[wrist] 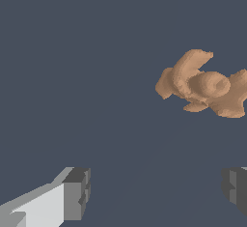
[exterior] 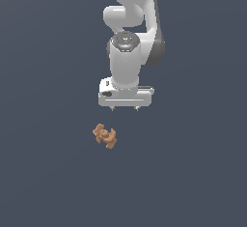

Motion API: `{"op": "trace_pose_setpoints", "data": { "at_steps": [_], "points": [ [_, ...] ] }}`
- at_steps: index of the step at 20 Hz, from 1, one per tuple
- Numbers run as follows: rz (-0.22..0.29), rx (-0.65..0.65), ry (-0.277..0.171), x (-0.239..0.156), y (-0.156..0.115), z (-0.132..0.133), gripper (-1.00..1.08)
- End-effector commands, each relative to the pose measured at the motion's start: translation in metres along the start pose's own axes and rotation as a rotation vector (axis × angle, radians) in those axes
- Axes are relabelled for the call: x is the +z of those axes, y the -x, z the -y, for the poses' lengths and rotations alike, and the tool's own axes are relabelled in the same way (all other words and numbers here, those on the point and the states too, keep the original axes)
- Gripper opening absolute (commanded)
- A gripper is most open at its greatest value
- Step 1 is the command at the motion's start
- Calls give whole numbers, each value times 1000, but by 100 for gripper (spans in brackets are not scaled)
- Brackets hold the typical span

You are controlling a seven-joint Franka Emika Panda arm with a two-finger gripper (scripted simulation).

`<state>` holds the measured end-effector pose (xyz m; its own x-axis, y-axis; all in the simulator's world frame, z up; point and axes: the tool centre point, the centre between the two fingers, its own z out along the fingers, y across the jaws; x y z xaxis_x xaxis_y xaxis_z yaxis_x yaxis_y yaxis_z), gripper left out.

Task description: Pick up the object and move it to a goal position.

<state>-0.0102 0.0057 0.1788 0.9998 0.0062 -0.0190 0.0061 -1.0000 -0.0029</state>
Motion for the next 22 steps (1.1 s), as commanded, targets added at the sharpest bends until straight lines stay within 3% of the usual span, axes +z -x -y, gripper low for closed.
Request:
{"op": "trace_pose_setpoints", "data": {
  "at_steps": [1,22],
  "points": [
    [0,0,0,0,0,0,100],
    [2,-63,4,-3,1,-6,100]
  ]
}}
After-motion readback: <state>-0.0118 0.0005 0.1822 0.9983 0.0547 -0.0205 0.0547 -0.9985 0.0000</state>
